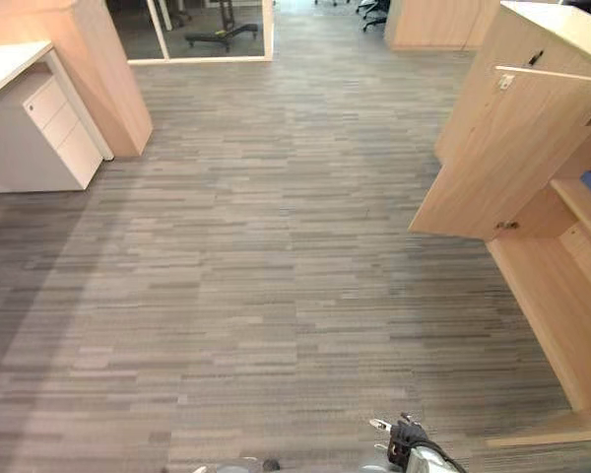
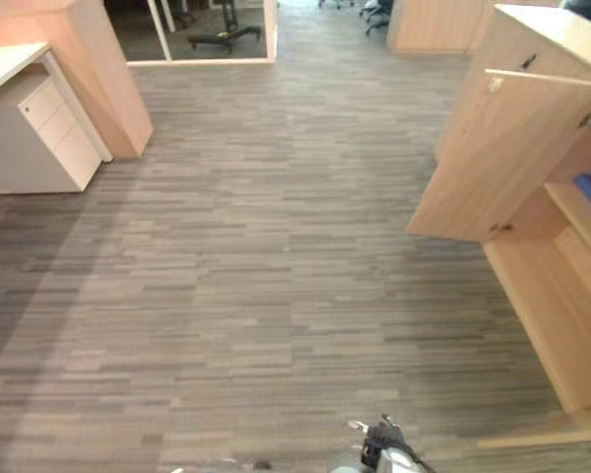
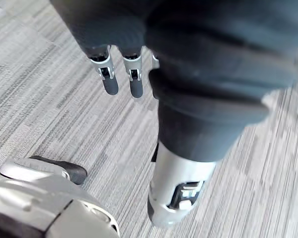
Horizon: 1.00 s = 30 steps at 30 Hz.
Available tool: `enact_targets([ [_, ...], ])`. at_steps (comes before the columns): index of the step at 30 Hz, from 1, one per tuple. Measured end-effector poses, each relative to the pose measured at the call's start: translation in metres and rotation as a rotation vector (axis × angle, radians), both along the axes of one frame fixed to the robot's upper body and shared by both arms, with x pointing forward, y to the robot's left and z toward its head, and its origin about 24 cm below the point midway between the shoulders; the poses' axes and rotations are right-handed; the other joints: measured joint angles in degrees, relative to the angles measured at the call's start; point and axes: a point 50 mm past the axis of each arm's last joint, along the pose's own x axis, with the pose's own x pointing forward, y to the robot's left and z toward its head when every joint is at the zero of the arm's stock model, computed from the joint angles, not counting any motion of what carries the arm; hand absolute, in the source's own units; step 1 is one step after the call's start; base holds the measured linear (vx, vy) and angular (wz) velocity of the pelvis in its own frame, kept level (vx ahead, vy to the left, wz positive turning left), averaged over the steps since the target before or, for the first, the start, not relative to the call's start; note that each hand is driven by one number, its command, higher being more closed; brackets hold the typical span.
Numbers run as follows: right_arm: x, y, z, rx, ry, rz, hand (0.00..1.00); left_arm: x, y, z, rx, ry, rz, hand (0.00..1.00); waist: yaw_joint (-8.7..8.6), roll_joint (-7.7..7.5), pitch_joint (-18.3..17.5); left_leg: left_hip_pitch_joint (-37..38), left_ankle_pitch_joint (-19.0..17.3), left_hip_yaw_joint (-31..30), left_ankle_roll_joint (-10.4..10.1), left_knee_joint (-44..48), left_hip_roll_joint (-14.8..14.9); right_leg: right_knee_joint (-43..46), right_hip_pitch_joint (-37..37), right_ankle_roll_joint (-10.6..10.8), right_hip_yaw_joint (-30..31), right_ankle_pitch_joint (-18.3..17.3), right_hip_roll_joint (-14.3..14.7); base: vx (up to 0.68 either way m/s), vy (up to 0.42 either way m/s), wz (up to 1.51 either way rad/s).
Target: Walk over to the cabinet, pick up the folder, carry it to the office cabinet, place the folder inside the office cabinet, then close the office cabinet door
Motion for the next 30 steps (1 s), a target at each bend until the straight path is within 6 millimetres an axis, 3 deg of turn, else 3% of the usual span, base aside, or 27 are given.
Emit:
enact_targets([
  [1,0.002,-0.002,0.001,-0.005,-0.009,-0.001,0.0,0.003,-0.002,0.0,-0.006,-0.002,-0.013,0.0,-0.31,0.58,0.6,1.5,-0.1,-0.2,0.0,-0.4,1.0,-6.2,-0.6,0.1,-1.0,-0.3,2.9,0.25,-0.121,-0.14],
  [2,0.002,-0.002,0.001,-0.007,-0.01,0.0,0.0,0.003,-0.003,-0.001,-0.007,-0.002,-0.016,0.0,-0.34,0.73,0.7,1.9,-0.1,-0.2,0.0,-0.7,1.2,-7.9,-0.8,0.1,-1.0,-0.3,3.6,0.18,-0.138,-0.04],
  [4,0.003,-0.004,0.002,-0.011,-0.011,0.0,0.0,0.005,-0.005,-0.001,-0.009,-0.006,-0.033,0.0,-0.44,1.17,1.1,3.5,-1.2,-0.2,-1.3,-2.2,2.7,-19.7,-2.5,0.9,-1.0,1.7,7.5,0.16,-0.155,0.05],
  [5,0.001,-0.002,0.001,-0.007,-0.005,-0.001,0.0,0.006,-0.002,0.0,-0.002,-0.008,-0.037,0.0,-0.39,0.42,1.6,4.9,-2.9,-0.2,-3.2,-3.6,2.7,-27.8,-2.8,0.6,-0.8,6.9,8.5,0.2,-0.205,0.08],
  [6,0.0,-0.004,0.001,-0.004,-0.004,-0.016,0.0,0.007,-0.002,-0.001,-0.005,-0.004,-0.039,0.0,-0.26,0.16,2.5,6.8,-3.5,-0.3,-4.2,-4.1,3.0,-28.4,-2.1,-2.2,-0.2,11.9,9.2,0.25,-0.247,-0.02],
  [9,0.0,-0.011,0.002,-0.016,-0.011,-0.034,0.0,0.001,-0.013,-0.005,-0.045,0.02,-0.003,0.0,-0.66,2.66,2.2,6.8,-5.1,0.2,-6.6,-4.3,6.8,-28.4,-2.1,-2.3,-0.8,8.1,13.5,0.23,-0.241,-0.2],
  [11,-0.005,-0.013,0.001,-0.009,-0.006,-0.07,0.0,0.0,-0.014,-0.005,-0.05,0.022,0.016,0.0,-0.9,3.34,1.7,7.2,-5.8,0.1,-7.7,-4.0,9.2,-28.3,-1.6,-3.0,-1.4,6.2,15.9,0.25,-0.286,-0.03],
  [13,-0.011,-0.011,-0.001,0.008,0.001,-0.11,0.0,0.0,-0.013,-0.005,-0.05,0.019,0.035,0.0,-0.86,2.95,1.8,6.8,-6.4,-0.9,-8.5,-0.9,11.4,-29.3,0.1,-3.5,-2.2,4.7,17.9,0.24,-0.283,0.04],
  [15,-0.022,-0.013,-0.004,0.013,0.024,-0.149,0.0,0.0,-0.012,-0.005,-0.051,0.016,0.053,0.0,-0.72,2.58,1.5,3.4,-7.1,-2.0,-9.7,9.5,13.8,-34.0,4.2,-3.2,-2.7,4.9,20.1,0.25,-0.249,0.15],
  [16,-0.028,-0.014,-0.005,0.011,0.036,-0.153,0.0,-0.001,-0.012,-0.005,-0.056,0.009,0.08,0.0,-0.57,2.42,0.9,-0.8,-7.2,-2.4,-10.6,21.0,15.8,-36.7,7.2,-3.1,-2.5,5.0,21.6,0.27,-0.184,-0.01],
  [19,-0.032,-0.015,-0.006,0.008,0.056,-0.143,0.0,0.0,-0.015,-0.004,-0.064,-0.002,0.109,0.0,-0.1,3.05,0.2,-8.2,-7.0,-3.8,-13.2,42.3,18.7,-40.7,12.2,-4.0,0.6,5.4,25.0,0.3,-0.071,-0.43],
  [22,-0.034,-0.016,-0.008,0.009,0.074,-0.142,0.0,0.005,-0.014,-0.003,-0.058,-0.023,0.105,0.0,1.05,2.89,0.3,-13.9,-9.2,-3.9,-11.6,47.2,17.1,-42.2,15.2,-5.9,6.0,5.7,25.7,0.28,0.064,-0.82],
  [24,-0.035,-0.017,-0.008,0.009,0.081,-0.14,0.0,0.009,-0.014,-0.001,-0.052,-0.037,0.091,0.0,1.58,2.76,0.4,-16.9,-10.7,-4.9,-10.3,45.0,15.4,-42.6,16.4,-6.1,9.1,5.6,25.1,0.17,0.125,-1.0],
  [25,-0.035,-0.016,-0.008,0.009,0.083,-0.138,0.0,0.008,-0.013,-0.001,-0.05,-0.036,0.087,0.0,1.99,2.6,0.5,-18.4,-11.4,-5.7,-9.4,42.0,14.2,-42.5,17.0,-5.8,11.0,5.7,24.4,0.21,0.223,-1.29],
  [27,-0.035,-0.016,-0.008,0.009,0.085,-0.136,0.0,0.008,-0.011,-0.001,-0.042,-0.038,0.084,0.0,2.21,2.03,0.8,-21.0,-11.4,-10.8,-9.8,31.2,10.5,-42.6,18.1,-4.6,15.3,4.7,22.1,0.18,0.233,-1.1],
  [30,-0.039,-0.016,-0.009,0.008,0.088,-0.135,0.0,0.007,-0.009,-0.001,-0.044,-0.043,0.119,0.0,2.2,1.83,0.8,-22.4,-7.1,-20.2,-9.5,13.8,7.9,-42.5,20.2,-1.2,19.2,2.5,19.2,0.26,0.305,-0.62],
])
